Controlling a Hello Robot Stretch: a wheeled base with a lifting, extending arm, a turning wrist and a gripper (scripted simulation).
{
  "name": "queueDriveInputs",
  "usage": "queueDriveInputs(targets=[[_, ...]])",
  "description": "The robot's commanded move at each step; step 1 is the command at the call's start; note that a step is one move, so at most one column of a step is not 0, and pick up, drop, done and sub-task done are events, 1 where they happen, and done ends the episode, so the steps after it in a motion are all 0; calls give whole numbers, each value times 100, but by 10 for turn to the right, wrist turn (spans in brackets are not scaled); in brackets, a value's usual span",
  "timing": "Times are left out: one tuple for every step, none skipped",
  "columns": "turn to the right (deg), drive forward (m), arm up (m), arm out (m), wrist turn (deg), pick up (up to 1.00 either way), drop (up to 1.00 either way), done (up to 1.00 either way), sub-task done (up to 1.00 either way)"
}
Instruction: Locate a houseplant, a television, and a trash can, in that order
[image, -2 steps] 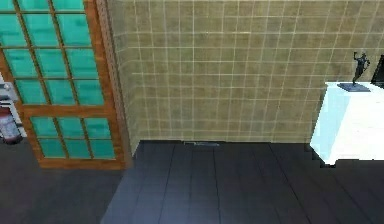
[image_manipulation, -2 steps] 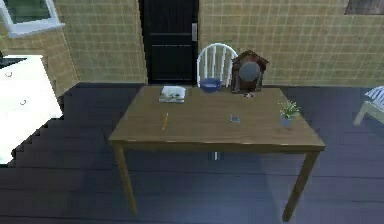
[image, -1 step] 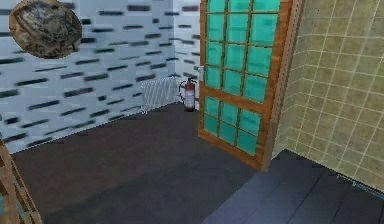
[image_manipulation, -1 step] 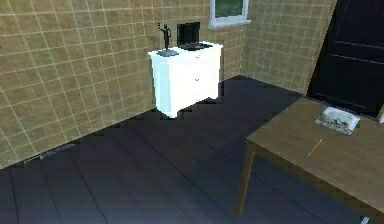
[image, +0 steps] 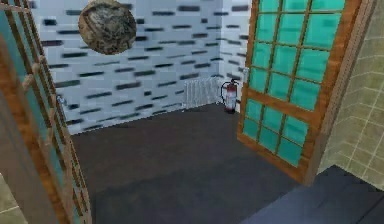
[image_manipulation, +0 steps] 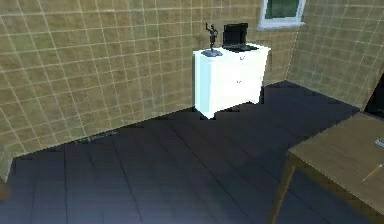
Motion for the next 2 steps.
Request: queueDriveInputs(targets=[[0,100,0,0,0,0,0,0,0],[-30,0,0,0,0,0,0,0,0]])
